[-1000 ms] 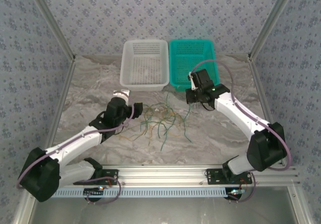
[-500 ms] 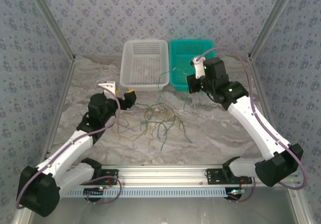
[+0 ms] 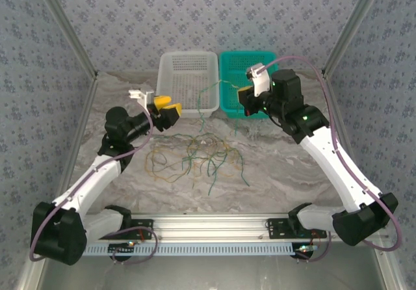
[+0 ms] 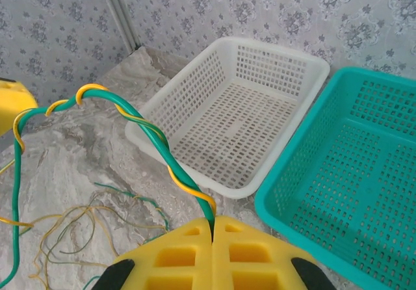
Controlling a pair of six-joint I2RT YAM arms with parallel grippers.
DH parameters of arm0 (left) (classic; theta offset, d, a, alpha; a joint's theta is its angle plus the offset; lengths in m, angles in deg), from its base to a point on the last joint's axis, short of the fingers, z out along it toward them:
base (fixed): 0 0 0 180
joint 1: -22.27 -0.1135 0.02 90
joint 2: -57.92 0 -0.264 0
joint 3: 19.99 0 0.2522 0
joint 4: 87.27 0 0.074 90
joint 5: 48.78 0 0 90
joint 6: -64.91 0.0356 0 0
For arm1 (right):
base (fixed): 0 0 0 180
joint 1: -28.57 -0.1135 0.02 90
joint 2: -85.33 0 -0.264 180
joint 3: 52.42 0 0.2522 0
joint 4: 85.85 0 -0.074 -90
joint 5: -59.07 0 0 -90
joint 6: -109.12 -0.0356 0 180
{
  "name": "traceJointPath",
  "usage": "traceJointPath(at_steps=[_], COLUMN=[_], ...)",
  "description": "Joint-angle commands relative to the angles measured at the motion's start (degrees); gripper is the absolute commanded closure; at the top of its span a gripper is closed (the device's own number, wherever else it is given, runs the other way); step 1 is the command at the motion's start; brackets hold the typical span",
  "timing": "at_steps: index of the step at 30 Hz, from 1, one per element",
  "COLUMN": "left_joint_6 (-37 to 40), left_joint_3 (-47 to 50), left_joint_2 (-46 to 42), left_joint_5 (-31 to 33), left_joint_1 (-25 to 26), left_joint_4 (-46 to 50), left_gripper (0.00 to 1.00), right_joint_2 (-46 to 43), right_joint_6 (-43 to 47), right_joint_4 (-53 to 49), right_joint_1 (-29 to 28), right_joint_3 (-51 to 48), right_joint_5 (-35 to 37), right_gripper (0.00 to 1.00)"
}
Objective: Untangle the cables
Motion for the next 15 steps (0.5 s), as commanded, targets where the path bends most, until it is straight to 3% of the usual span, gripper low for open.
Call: traceJointPath(at_steps=[1, 4, 10, 15], left_joint_6=[1.49, 6.49, 3.81, 6.62], left_joint_3=[-3.86, -5.61, -6.06, -6.43], left_joint_2=[0.5, 0.66, 4.95, 8.67], left_joint_5=[-6.42, -5.15, -6.68, -6.18], left_joint_1=[1.96, 5.43, 7.09, 8.8], left_joint_4=[-0.11, 4.73, -0.59, 0.13], left_gripper=[0.31, 0.25, 0.24, 0.21], right_joint_2=[0.14, 0.73, 1.68, 1.77], right_joint_6=[-1.81, -2.0, -4.77, -6.63], right_joint_4=[3.12, 4.55, 6.35, 7.58], right_joint_1=[0.01, -0.59, -0.29, 0.16], right_joint_3=[0.55, -0.18, -0.35, -0.86], right_joint_5=[1.31, 1.02, 1.22, -1.23], right_gripper=[1.0, 1.0, 1.0, 1.0])
